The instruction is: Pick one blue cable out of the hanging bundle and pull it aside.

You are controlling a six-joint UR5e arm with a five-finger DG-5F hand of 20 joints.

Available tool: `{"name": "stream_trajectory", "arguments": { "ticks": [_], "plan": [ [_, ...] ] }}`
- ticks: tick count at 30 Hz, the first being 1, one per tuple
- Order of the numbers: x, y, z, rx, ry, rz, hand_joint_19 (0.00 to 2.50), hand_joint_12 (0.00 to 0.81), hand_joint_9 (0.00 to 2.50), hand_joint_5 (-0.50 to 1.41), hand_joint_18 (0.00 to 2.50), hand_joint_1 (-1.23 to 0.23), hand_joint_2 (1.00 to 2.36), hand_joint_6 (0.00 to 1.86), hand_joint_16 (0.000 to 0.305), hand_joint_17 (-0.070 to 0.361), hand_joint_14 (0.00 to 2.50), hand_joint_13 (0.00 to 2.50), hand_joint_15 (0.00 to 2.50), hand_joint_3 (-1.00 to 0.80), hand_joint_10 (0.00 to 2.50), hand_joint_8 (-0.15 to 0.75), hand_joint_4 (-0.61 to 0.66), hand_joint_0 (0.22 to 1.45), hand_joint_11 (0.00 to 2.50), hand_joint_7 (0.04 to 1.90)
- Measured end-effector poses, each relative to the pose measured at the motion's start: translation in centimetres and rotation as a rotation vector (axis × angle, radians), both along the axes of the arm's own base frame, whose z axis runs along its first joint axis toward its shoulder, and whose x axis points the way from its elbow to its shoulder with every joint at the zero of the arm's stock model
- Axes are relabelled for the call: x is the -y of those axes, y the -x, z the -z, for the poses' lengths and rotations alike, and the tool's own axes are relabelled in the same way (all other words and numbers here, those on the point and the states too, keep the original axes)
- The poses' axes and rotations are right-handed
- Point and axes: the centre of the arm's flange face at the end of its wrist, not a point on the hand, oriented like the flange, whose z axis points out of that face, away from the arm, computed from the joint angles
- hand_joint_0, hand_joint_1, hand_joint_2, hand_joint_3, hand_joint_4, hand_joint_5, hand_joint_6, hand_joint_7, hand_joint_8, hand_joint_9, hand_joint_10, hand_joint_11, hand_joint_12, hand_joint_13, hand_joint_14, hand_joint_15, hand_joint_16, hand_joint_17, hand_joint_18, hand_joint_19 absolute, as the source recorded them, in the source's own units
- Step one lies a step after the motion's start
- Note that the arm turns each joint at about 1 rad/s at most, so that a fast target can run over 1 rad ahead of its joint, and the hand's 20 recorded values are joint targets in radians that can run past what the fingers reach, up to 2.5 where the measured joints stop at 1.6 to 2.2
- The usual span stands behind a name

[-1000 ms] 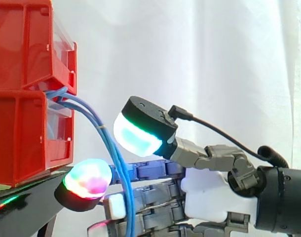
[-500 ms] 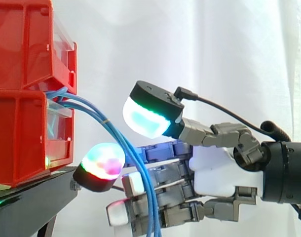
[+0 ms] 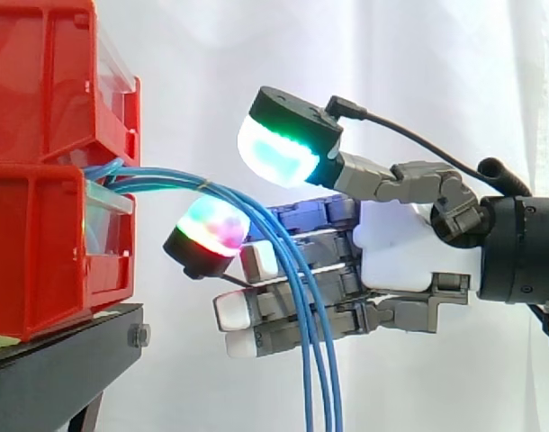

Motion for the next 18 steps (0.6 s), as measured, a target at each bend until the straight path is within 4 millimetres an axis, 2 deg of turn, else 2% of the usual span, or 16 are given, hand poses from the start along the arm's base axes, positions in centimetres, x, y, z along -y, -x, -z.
{"name": "stream_trajectory", "arguments": {
  "ticks": [2, 4, 6, 9, 12, 18],
  "plan": [
    [-0.2, 0.0, 0.0, -0.002, 0.003, -0.001, 0.47, 0.311, 1.02, -0.08, 0.61, -0.68, 1.01, 0.64, 0.047, 0.105, 0.02, 0.85, 0.55, -0.39, 0.02, 0.241, 0.1, 0.6, 0.9, 1.09],
    [-0.4, 0.0, 0.0, -0.004, 0.004, -0.002, 0.47, 0.312, 1.01, -0.11, 0.61, -0.69, 1.01, 0.75, 0.047, 0.106, 0.02, 0.85, 0.55, -0.34, 0.02, 0.243, 0.1, 0.6, 0.92, 0.91],
    [-0.7, 0.0, 0.0, -0.006, 0.004, -0.004, 0.47, 0.311, 1.01, -0.13, 0.61, -0.69, 1.01, 0.82, 0.047, 0.106, 0.02, 0.85, 0.56, -0.29, 0.02, 0.246, 0.09, 0.6, 0.92, 0.82],
    [-1.0, 0.1, 0.1, -0.014, 0.003, -0.009, 0.48, 0.32, 0.99, -0.15, 0.62, -0.73, 1.02, 0.88, 0.048, 0.108, 0.02, 0.85, 0.56, -0.2, 0.02, 0.251, 0.08, 0.6, 0.93, 0.82],
    [-1.4, 0.2, 0.3, -0.028, 0.001, -0.014, 0.46, 0.33, 1.0, -0.15, 0.66, -0.75, 1.02, 0.94, 0.051, 0.115, 0.02, 0.87, 0.55, -0.12, 0.02, 0.264, 0.03, 0.62, 0.92, 0.72],
    [-2.0, 0.3, 0.4, -0.041, -0.011, -0.014, 0.46, 0.321, 1.01, -0.15, 0.68, -0.78, 1.02, 0.96, 0.05, 0.112, 0.02, 0.88, 0.56, -0.11, 0.02, 0.259, -0.03, 0.64, 0.93, 0.76]
  ]
}}
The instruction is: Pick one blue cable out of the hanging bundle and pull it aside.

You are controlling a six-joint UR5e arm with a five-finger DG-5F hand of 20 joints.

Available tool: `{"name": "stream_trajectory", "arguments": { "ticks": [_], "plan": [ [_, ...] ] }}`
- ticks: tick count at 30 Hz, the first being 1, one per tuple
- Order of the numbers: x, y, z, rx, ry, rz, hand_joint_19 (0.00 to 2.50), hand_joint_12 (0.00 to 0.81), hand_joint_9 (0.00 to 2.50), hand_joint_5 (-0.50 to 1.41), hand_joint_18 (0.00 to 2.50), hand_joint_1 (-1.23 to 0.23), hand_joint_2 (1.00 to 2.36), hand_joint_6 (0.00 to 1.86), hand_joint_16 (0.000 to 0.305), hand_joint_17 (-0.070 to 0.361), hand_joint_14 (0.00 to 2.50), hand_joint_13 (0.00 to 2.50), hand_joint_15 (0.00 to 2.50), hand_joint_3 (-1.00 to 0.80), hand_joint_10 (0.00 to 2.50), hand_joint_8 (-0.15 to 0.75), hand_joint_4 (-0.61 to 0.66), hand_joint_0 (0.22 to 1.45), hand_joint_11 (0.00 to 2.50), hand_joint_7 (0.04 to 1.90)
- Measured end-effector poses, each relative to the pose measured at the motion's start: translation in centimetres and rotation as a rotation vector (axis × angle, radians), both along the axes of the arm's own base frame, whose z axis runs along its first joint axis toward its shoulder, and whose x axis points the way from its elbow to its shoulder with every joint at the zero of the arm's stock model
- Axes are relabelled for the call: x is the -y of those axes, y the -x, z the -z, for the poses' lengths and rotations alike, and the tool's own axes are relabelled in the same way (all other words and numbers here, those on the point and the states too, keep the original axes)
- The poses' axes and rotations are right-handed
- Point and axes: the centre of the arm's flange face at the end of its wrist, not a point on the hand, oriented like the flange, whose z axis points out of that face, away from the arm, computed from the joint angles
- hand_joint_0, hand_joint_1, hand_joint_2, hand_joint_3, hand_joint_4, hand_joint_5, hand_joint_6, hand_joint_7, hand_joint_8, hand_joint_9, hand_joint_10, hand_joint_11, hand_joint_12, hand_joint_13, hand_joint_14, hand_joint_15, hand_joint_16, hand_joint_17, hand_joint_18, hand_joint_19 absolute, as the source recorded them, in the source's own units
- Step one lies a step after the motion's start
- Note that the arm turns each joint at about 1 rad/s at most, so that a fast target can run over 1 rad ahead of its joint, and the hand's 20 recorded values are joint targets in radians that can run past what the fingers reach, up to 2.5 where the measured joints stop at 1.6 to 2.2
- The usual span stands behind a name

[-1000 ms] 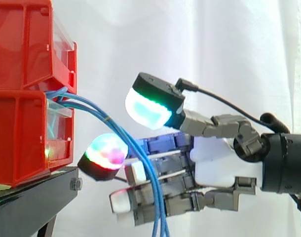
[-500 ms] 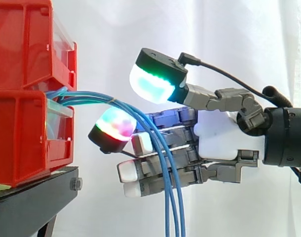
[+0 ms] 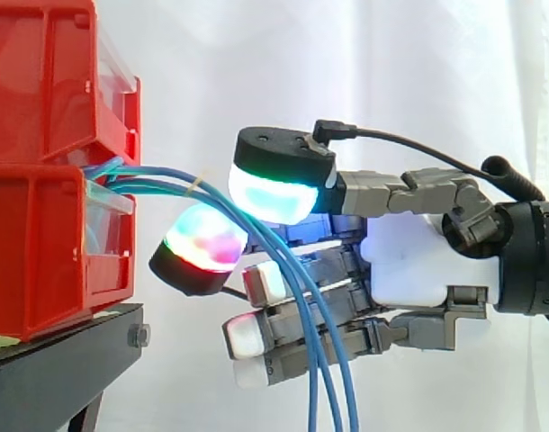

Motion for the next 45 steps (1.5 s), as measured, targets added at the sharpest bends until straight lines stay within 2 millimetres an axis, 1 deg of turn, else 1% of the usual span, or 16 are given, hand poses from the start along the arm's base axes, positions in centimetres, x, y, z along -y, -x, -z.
{"name": "stream_trajectory", "arguments": {
  "ticks": [2, 5, 7, 8, 13, 17, 20, 21, 22, 27, 32, 33, 38, 41, 43, 45],
  "plan": [
    [-0.2, 0.1, 0.1, -0.006, -0.008, 0.0, 0.46, 0.316, 1.01, -0.15, 0.68, -0.79, 1.02, 0.97, 0.049, 0.11, 0.02, 0.88, 0.56, -0.13, 0.02, 0.25, -0.05, 0.66, 0.95, 0.76],
    [-0.4, 0.3, 0.3, -0.02, -0.03, 0.002, 0.47, 0.31, 1.01, -0.15, 0.68, -0.8, 1.02, 0.97, 0.047, 0.106, 0.02, 0.88, 0.56, -0.24, 0.02, 0.246, -0.02, 0.67, 0.94, 0.73],
    [-0.5, 0.4, 0.4, -0.031, -0.046, 0.005, 0.47, 0.31, 1.04, -0.14, 0.69, -0.78, 1.01, 0.96, 0.047, 0.105, 0.02, 0.9, 0.56, -0.36, 0.02, 0.24, 0.02, 0.65, 0.93, 0.74],
    [-0.5, 0.5, 0.5, -0.035, -0.052, 0.006, 0.47, 0.309, 1.05, -0.14, 0.69, -0.78, 1.01, 0.96, 0.047, 0.105, 0.02, 0.9, 0.57, -0.38, 0.02, 0.243, 0.03, 0.64, 0.93, 0.75],
    [-0.8, 0.7, 0.6, -0.049, -0.075, 0.005, 0.48, 0.307, 1.09, -0.12, 0.71, -0.69, 1.0, 0.94, 0.046, 0.105, 0.02, 0.93, 0.57, -0.49, 0.02, 0.241, 0.05, 0.61, 0.92, 0.8],
    [-1.2, 0.7, 0.7, -0.052, -0.085, 0.001, 0.49, 0.308, 1.12, -0.12, 0.71, -0.68, 1.0, 0.94, 0.046, 0.104, 0.02, 0.94, 0.58, -0.47, 0.02, 0.245, 0.05, 0.61, 0.92, 0.82],
    [-1.3, 0.7, 0.7, -0.052, -0.089, -0.001, 0.48, 0.308, 1.11, -0.12, 0.73, -0.76, 1.01, 0.94, 0.046, 0.104, 0.02, 0.95, 0.58, -0.38, 0.02, 0.243, 0.03, 0.65, 0.92, 0.85],
    [-1.3, 0.7, 0.7, -0.051, -0.09, -0.001, 0.47, 0.304, 1.1, -0.12, 0.73, -0.79, 1.01, 0.94, 0.046, 0.103, 0.02, 0.95, 0.58, -0.33, 0.02, 0.247, 0.01, 0.66, 0.93, 0.89],
    [-1.4, 0.7, 0.7, -0.051, -0.093, -0.002, 0.48, 0.305, 1.1, -0.12, 0.73, -0.81, 1.02, 0.95, 0.046, 0.103, 0.02, 0.94, 0.58, -0.29, 0.02, 0.246, -0.02, 0.66, 0.92, 0.85],
    [-1.4, 0.7, 0.7, -0.05, -0.102, -0.002, 0.47, 0.306, 1.07, -0.13, 0.74, -0.84, 1.02, 0.97, 0.046, 0.103, 0.02, 0.94, 0.58, -0.23, 0.02, 0.242, -0.12, 0.71, 0.93, 0.91],
    [-1.5, 0.7, 0.7, -0.05, -0.108, -0.004, 0.47, 0.298, 1.07, -0.14, 0.74, -0.85, 1.01, 0.98, 0.045, 0.102, 0.02, 0.94, 0.58, -0.33, 0.02, 0.234, -0.17, 0.78, 0.92, 0.92],
    [-1.6, 0.7, 0.7, -0.05, -0.111, -0.004, 0.48, 0.295, 1.08, -0.14, 0.75, -0.85, 1.01, 0.98, 0.045, 0.101, 0.02, 0.94, 0.57, -0.38, 0.02, 0.229, -0.19, 0.8, 0.92, 0.93],
    [-1.6, 0.8, 0.8, -0.057, -0.122, -0.001, 0.47, 0.294, 1.15, -0.12, 0.77, -0.85, 1.0, 0.98, 0.044, 0.099, 0.02, 0.97, 0.58, -0.44, 0.02, 0.228, -0.22, 0.79, 0.94, 0.98],
    [-1.5, 0.9, 0.8, -0.062, -0.13, 0.0, 0.46, 0.294, 1.17, -0.11, 0.8, -0.86, 1.0, 0.98, 0.043, 0.098, 0.02, 1.0, 0.58, -0.5, 0.02, 0.225, -0.2, 0.76, 0.92, 0.96],
    [-1.5, 0.9, 0.9, -0.064, -0.135, 0.001, 0.47, 0.288, 1.2, -0.09, 0.8, -0.86, 1.0, 0.96, 0.043, 0.097, 0.02, 1.01, 0.59, -0.5, 0.02, 0.226, -0.13, 0.7, 0.91, 0.92],
    [-1.5, 1.0, 0.9, -0.066, -0.139, 0.001, 0.48, 0.288, 1.2, -0.08, 0.81, -0.85, 1.0, 0.95, 0.043, 0.097, 0.03, 1.02, 0.6, -0.5, 0.02, 0.219, -0.09, 0.67, 0.89, 0.92]
  ]
}}
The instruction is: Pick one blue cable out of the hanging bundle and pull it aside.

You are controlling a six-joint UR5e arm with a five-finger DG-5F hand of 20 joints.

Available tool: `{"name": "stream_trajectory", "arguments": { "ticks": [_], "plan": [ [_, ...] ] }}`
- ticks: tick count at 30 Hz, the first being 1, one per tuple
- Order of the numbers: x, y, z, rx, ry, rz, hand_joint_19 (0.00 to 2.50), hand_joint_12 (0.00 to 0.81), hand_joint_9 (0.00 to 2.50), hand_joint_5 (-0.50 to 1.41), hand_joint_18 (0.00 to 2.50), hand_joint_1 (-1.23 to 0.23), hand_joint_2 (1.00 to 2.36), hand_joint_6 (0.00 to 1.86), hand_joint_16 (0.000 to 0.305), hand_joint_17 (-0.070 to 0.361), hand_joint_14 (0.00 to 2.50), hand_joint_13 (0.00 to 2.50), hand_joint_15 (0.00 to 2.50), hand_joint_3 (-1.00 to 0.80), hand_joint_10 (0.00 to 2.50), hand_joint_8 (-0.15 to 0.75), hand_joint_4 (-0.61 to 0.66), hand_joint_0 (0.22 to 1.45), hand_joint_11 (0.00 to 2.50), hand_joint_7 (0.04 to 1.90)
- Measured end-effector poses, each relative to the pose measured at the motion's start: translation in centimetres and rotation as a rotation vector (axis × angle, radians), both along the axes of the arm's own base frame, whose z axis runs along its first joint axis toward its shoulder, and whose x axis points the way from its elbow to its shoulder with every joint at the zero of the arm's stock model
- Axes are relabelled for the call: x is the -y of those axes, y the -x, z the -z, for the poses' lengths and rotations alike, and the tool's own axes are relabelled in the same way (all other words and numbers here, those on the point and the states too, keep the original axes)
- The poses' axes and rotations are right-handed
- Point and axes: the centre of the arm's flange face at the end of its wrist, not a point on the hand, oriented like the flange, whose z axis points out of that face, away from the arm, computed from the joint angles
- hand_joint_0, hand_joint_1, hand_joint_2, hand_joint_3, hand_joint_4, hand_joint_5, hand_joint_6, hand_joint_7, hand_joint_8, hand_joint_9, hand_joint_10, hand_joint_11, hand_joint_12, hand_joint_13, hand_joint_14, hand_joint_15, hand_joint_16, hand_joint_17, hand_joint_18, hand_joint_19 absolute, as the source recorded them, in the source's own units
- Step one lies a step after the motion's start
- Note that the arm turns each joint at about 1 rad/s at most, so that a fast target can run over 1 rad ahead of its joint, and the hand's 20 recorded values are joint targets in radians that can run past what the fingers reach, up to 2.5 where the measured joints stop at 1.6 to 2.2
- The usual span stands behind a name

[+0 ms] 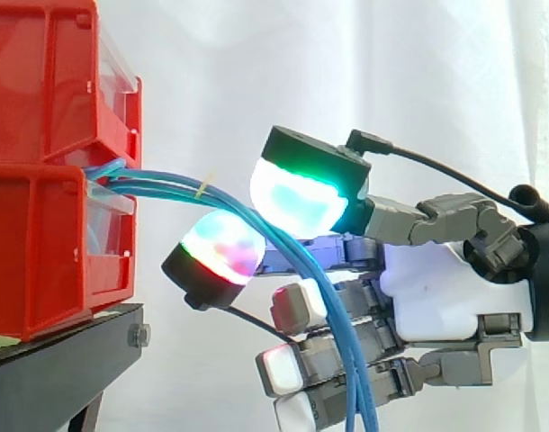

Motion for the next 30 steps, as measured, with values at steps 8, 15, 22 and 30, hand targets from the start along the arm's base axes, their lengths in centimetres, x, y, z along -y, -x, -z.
{"name": "stream_trajectory", "arguments": {
  "ticks": [8, 15, 22, 30],
  "plan": [
    [0.16, 0.27, 0.19, -0.018, -0.03, 0.0, 0.53, 0.279, 1.37, -0.03, 0.88, -0.62, 1.0, 0.89, 0.043, 0.096, 0.02, 1.12, 0.62, -0.5, 0.03, 0.206, -0.13, 0.55, 0.84, 1.01],
    [0.37, 0.39, 0.29, -0.027, -0.042, 0.004, 0.54, 0.288, 1.41, -0.02, 0.91, -0.52, 1.0, 0.87, 0.045, 0.1, 0.02, 1.16, 0.63, -0.5, 0.03, 0.206, -0.16, 0.53, 0.82, 1.03],
    [0.31, 0.28, 0.09, -0.021, -0.039, 0.005, 0.54, 0.299, 1.38, -0.03, 0.91, -0.49, 1.0, 0.85, 0.046, 0.105, 0.02, 1.16, 0.63, -0.5, 0.03, 0.205, -0.16, 0.51, 0.79, 1.0],
    [0.18, 0.27, 0.12, -0.022, -0.038, 0.003, 0.51, 0.316, 1.42, -0.02, 0.96, -0.53, 1.0, 0.83, 0.053, 0.118, 0.02, 1.19, 0.61, -0.5, 0.03, 0.215, -0.14, 0.44, 0.76, 1.02]
  ]
}}
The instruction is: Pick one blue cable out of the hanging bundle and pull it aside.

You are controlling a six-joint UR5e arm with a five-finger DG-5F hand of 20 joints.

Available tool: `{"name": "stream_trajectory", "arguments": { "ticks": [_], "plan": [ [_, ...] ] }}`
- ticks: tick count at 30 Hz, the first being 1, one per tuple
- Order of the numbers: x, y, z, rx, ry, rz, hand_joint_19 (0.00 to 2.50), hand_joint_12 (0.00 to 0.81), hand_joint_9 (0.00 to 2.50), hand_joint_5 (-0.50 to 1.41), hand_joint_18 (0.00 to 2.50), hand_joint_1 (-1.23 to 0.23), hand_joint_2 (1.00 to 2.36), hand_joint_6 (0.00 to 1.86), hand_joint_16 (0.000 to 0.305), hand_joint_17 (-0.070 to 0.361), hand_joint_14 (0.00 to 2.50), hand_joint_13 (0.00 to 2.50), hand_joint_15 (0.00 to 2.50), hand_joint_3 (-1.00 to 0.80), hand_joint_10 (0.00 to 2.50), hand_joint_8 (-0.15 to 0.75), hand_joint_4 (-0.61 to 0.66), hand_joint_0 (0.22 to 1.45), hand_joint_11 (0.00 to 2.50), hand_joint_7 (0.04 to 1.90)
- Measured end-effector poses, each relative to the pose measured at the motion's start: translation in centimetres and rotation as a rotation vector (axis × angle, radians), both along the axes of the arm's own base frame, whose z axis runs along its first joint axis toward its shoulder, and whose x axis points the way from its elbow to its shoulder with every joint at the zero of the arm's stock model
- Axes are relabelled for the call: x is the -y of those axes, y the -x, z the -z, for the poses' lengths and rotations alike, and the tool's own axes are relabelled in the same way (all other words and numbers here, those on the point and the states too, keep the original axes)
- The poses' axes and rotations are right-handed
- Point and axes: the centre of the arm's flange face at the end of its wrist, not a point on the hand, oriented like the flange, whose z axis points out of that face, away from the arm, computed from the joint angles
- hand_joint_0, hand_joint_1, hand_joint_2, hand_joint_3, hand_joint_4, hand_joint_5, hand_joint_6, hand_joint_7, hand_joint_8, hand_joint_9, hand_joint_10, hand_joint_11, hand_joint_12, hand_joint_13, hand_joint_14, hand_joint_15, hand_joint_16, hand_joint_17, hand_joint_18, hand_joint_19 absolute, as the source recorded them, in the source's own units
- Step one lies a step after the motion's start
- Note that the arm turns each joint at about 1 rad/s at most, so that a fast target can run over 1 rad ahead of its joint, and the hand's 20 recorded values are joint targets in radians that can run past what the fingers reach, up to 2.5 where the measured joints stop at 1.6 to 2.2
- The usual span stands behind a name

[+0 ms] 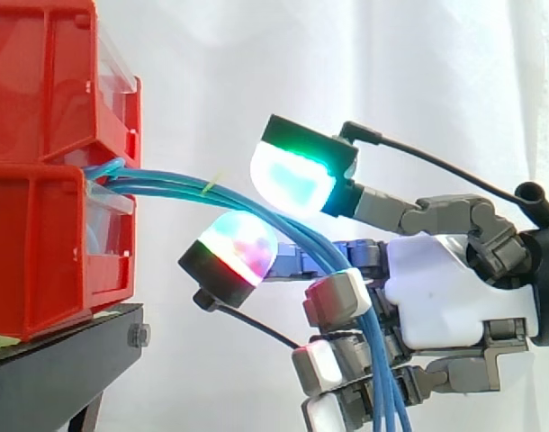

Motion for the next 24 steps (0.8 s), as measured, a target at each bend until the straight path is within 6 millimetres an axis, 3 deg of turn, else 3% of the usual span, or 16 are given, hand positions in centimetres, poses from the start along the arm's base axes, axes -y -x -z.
{"name": "stream_trajectory", "arguments": {
  "ticks": [8, 17, 19, 24],
  "plan": [
    [-0.1, -0.01, -0.02, 0.001, -0.001, -0.002, 0.5, 0.297, 1.43, -0.02, 0.97, -0.65, 1.0, 0.83, 0.049, 0.111, 0.02, 1.2, 0.61, -0.5, 0.02, 0.205, -0.17, 0.45, 0.73, 1.01],
    [-0.12, 0.0, 0.03, -0.001, -0.003, -0.002, 0.56, 0.253, 1.35, -0.03, 0.92, -0.85, 1.0, 0.85, 0.039, 0.088, 0.03, 1.2, 0.7, -0.5, 0.03, 0.172, -0.23, 0.62, 0.75, 1.11],
    [-0.12, 0.0, 0.02, 0.0, -0.003, -0.002, 0.57, 0.258, 1.3, -0.03, 0.94, -0.9, 1.01, 0.86, 0.039, 0.088, 0.03, 1.21, 0.73, -0.43, 0.03, 0.179, -0.23, 0.64, 0.76, 1.14],
    [-0.05, 0.02, 0.05, -0.002, -0.003, 0.0, 0.54, 0.266, 1.11, -0.09, 0.88, -0.93, 1.01, 0.92, 0.041, 0.093, 0.03, 1.11, 0.69, -0.33, 0.02, 0.186, -0.26, 0.69, 0.72, 0.9]
  ]
}}
